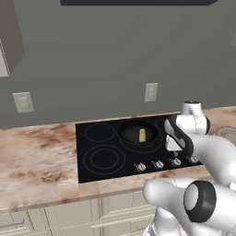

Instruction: Pick up the butter stick and place it in the pan. Then turn on the burner for the pan.

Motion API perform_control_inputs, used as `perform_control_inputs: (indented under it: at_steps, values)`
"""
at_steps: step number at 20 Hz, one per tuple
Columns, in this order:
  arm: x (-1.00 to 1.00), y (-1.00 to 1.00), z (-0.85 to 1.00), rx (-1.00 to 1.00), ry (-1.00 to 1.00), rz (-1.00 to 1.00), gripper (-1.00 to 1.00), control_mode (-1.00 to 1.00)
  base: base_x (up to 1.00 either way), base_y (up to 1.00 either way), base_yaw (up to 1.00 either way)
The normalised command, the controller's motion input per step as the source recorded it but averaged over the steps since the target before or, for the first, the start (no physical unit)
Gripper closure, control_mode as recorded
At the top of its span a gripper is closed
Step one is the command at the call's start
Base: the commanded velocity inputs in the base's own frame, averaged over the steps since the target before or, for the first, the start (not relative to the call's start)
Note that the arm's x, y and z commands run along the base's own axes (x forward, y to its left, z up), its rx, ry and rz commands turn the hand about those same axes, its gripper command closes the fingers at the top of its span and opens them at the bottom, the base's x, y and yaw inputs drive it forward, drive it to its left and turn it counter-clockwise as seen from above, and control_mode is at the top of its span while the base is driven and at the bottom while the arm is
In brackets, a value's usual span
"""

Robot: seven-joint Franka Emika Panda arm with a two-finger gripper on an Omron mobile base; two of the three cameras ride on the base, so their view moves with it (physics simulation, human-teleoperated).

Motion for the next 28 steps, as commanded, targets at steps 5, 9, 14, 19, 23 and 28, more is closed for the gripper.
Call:
perform_control_inputs:
  at_steps: [5,9,14,19,23,28]
  values:
    - [0.29,-0.13,-0.13,0.04,0.00,0.02,-1.00,-1.00,0.00,0.00,0.00]
    - [0.19,0.00,-0.16,0.00,0.00,0.02,-1.00,-1.00,0.00,0.00,0.00]
    - [0.06,0.00,-0.23,0.00,0.01,0.03,-1.00,-1.00,0.00,0.00,0.00]
    - [0.04,0.00,-0.22,0.00,0.00,0.05,-1.00,-1.00,0.00,0.00,0.00]
    - [0.03,0.00,-0.18,0.00,0.00,0.05,-1.00,-1.00,0.00,0.00,0.00]
    - [0.00,0.01,-0.15,0.00,0.00,0.05,-1.00,-1.00,0.00,0.00,0.00]
